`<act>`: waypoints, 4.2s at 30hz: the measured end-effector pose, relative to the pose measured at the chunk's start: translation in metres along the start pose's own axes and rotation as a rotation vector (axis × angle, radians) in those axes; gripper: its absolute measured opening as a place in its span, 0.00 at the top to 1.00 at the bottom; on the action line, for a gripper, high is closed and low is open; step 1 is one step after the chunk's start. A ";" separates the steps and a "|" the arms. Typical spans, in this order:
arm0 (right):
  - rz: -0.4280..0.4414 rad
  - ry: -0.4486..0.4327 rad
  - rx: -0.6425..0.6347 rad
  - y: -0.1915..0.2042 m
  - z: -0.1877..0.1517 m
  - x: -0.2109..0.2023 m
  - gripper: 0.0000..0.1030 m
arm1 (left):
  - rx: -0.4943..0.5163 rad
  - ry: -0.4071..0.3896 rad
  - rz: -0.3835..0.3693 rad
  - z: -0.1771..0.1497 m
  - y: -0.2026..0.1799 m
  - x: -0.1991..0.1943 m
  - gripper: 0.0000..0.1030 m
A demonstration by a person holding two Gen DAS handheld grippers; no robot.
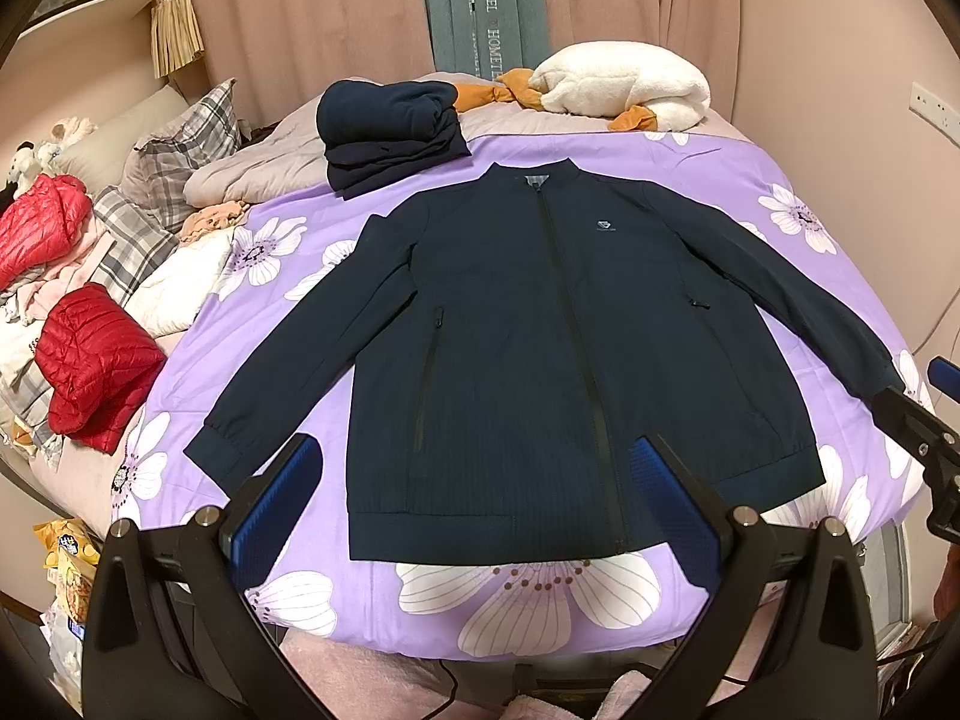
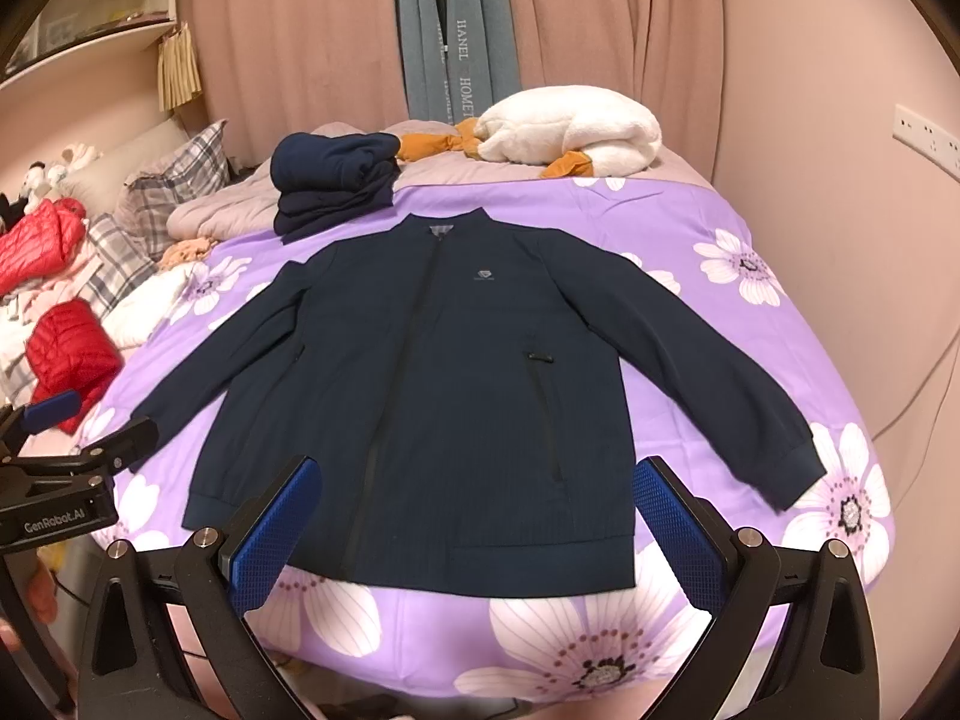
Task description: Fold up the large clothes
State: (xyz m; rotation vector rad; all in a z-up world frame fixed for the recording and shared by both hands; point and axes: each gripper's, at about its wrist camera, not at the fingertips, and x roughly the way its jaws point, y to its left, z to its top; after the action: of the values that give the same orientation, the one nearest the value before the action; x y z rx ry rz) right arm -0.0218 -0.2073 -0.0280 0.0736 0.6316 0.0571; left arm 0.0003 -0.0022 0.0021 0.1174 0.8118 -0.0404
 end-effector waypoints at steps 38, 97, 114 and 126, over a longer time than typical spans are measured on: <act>-0.097 -0.101 0.394 -0.166 -0.062 0.076 0.00 | -0.261 0.048 -0.197 0.000 0.025 0.125 0.00; 0.215 -0.026 0.983 -0.401 -0.097 0.129 0.37 | -0.280 0.166 -0.240 0.035 -0.033 0.180 0.00; 0.134 -0.027 1.040 -0.387 -0.092 0.151 0.73 | -0.330 0.169 -0.226 0.020 0.001 0.170 0.00; -0.135 -0.106 0.787 -0.335 0.058 0.091 0.88 | -0.364 0.149 -0.193 0.025 0.047 0.164 0.00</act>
State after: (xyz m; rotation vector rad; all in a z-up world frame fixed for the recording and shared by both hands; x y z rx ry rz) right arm 0.0958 -0.5372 -0.0634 0.7887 0.5215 -0.3280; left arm 0.1345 0.0428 -0.0958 -0.3058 0.9644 -0.0656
